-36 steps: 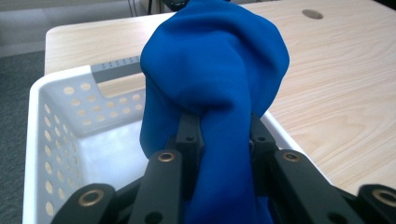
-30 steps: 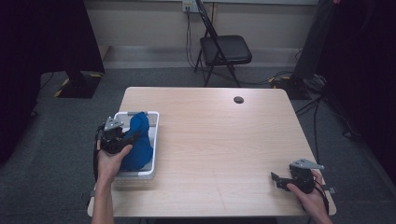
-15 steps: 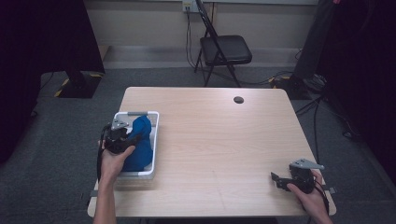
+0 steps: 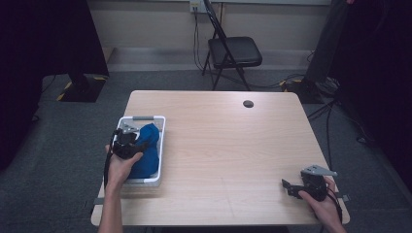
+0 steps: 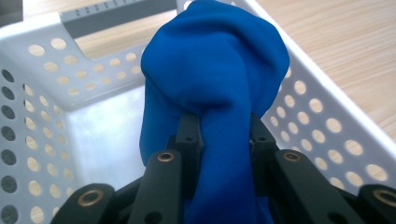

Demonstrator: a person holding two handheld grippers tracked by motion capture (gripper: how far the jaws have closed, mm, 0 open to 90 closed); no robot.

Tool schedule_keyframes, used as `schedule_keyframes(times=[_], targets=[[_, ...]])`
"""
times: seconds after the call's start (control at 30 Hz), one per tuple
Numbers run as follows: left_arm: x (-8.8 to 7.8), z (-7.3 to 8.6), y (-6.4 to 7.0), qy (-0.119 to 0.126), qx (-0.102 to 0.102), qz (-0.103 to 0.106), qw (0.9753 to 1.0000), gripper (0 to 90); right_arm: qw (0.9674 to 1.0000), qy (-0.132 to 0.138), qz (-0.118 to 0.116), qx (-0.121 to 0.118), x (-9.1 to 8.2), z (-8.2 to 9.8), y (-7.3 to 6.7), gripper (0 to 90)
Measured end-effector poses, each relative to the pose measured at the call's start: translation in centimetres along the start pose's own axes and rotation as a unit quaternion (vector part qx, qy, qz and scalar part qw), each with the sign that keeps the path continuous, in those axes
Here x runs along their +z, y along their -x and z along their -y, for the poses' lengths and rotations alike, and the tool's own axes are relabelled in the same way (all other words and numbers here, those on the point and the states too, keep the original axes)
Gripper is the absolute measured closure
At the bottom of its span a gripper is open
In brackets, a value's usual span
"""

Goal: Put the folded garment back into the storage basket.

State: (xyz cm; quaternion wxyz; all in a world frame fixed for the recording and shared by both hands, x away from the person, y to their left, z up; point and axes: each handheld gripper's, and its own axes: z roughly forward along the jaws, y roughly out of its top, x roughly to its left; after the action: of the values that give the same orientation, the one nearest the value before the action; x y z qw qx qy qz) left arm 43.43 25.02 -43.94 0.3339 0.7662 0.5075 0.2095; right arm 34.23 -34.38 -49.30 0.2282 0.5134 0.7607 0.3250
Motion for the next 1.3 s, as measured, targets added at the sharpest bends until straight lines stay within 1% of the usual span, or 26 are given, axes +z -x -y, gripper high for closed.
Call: schedule_keyframes(times=[0.07, 0.1, 0.17, 0.23, 0.3, 0.37, 0.43, 0.53, 0.57, 0.63, 0.67, 0.7, 0.77, 0.83, 0.93, 1.0, 1.03, 1.07, 1.1, 1.17, 1.23, 1.3], targets=[[0.1, 0.0, 0.0, 0.000, 0.002, 0.001, 1.0000, 72.8, 1.0000, 0.000, 0.000, 0.000, 0.0, 0.0, 0.0, 12.8], [0.2, 0.0, -0.1, -0.002, -0.001, 0.004, 1.0000, 72.8, 1.0000, 0.000, 0.000, 0.000, 0.0, 0.0, 0.0, 12.8], [0.3, -0.1, -0.2, -0.005, -0.004, 0.004, 1.0000, 72.8, 1.0000, 0.000, 0.000, 0.000, 0.0, 0.0, 0.0, 12.8], [0.5, -0.1, -0.3, -0.015, -0.006, 0.006, 0.9999, 72.8, 1.0000, 0.000, 0.000, 0.000, 0.0, 0.0, 0.0, 12.7], [0.6, -0.2, -0.3, -0.019, -0.008, 0.007, 0.9998, 72.8, 1.0000, 0.000, 0.000, -0.001, 0.0, 0.0, 0.0, 12.6], [1.0, -0.2, -0.5, -0.032, -0.008, 0.009, 0.9994, 72.8, 1.0000, 0.000, -0.001, -0.001, 0.1, 0.0, 0.0, 12.5], [1.2, -0.3, -0.5, -0.035, -0.009, 0.008, 0.9993, 72.7, 1.0000, 0.000, -0.001, -0.001, 0.1, -0.1, 0.0, 12.5], [1.9, -0.4, -0.3, -0.053, -0.008, 0.001, 0.9986, 72.3, 1.0000, 0.000, -0.001, -0.001, 0.1, -0.1, 0.0, 12.5], [2.1, -0.4, -0.3, -0.060, -0.010, 0.001, 0.9982, 72.3, 1.0000, 0.000, -0.001, -0.001, 0.1, -0.1, 0.0, 12.5], [2.3, -0.4, -0.3, -0.062, -0.014, 0.001, 0.9980, 72.3, 1.0000, 0.000, -0.001, -0.001, 0.1, -0.1, 0.0, 12.5], [2.5, -0.5, -0.3, -0.068, -0.013, -0.002, 0.9976, 72.3, 1.0000, 0.000, -0.001, -0.001, 0.1, -0.1, 0.0, 12.5], [2.6, -0.5, -0.4, -0.071, -0.012, 0.000, 0.9974, 72.3, 1.0000, 0.000, -0.001, -0.001, 0.1, -0.1, 0.0, 12.4], [2.8, -0.6, -0.4, -0.078, -0.017, 0.001, 0.9968, 72.3, 1.0000, 0.000, -0.002, -0.001, 0.1, -0.1, 0.0, 12.3], [2.9, -0.7, -0.4, -0.079, -0.020, 0.002, 0.9967, 72.2, 1.0000, 0.000, -0.001, -0.002, 0.1, -0.1, 0.0, 12.3], [3.4, -0.7, -0.2, -0.095, -0.014, 0.001, 0.9954, 72.1, 1.0000, -0.001, -0.002, -0.002, 0.1, -0.1, 0.0, 12.2], [3.6, -0.7, -0.2, -0.099, -0.017, 0.004, 0.9949, 72.0, 1.0000, 0.000, -0.002, -0.001, 0.1, -0.1, 0.0, 12.2], [3.8, -0.7, -0.2, -0.104, -0.012, 0.006, 0.9945, 71.8, 1.0000, 0.000, -0.002, -0.001, 0.1, -0.1, 0.0, 12.2], [3.9, -0.7, -0.1, -0.105, -0.008, 0.007, 0.9944, 71.7, 1.0000, -0.001, -0.002, -0.001, 0.1, -0.1, 0.0, 12.2], [3.9, -0.7, -0.1, -0.107, -0.009, 0.007, 0.9942, 71.4, 1.0000, 0.000, -0.002, -0.002, 0.1, -0.1, 0.0, 12.2], [4.0, -0.7, -0.1, -0.106, -0.007, 0.006, 0.9943, 70.8, 1.0000, 0.000, -0.002, -0.001, 0.1, -0.1, 0.0, 12.2], [4.1, -0.6, 0.0, -0.103, -0.001, 0.007, 0.9947, 70.0, 1.0000, 0.000, -0.002, -0.002, 0.1, -0.1, 0.0, 12.2], [4.2, -0.6, -0.2, -0.103, -0.003, 0.011, 0.9946, 69.5, 1.0000, 0.000, -0.002, -0.002, 0.1, -0.1, 0.0, 12.2]])
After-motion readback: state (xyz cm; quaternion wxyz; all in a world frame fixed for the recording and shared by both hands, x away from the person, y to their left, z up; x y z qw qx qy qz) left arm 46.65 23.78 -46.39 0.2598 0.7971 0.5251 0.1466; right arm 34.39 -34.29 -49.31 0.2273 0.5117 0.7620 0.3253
